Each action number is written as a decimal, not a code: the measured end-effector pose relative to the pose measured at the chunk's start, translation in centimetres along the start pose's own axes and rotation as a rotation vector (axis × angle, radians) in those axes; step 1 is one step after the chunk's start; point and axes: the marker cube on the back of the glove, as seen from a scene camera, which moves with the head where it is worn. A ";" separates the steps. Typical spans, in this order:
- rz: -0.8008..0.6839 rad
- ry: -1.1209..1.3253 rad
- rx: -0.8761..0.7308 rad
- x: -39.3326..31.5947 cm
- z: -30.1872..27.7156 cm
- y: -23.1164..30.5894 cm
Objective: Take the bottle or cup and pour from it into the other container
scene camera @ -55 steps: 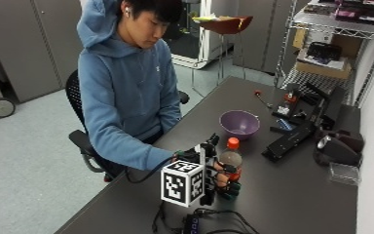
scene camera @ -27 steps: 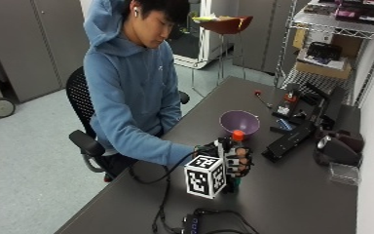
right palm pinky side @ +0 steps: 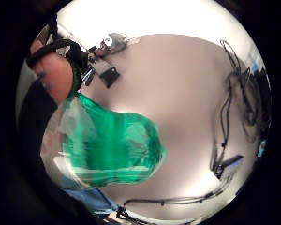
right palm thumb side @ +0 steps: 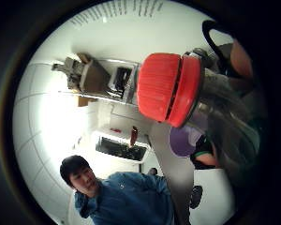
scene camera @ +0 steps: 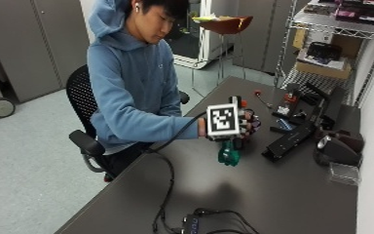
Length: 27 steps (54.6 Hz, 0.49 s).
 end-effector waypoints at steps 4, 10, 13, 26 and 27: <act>0.004 0.143 -0.047 -2.0 1.1 -1.1; 0.001 0.456 -0.214 -4.6 2.2 -1.6; -0.003 0.593 -0.256 -5.5 2.6 -2.1; -0.066 1.177 -0.379 -9.5 5.7 -3.6; -0.074 1.214 -0.386 -9.8 6.1 -3.6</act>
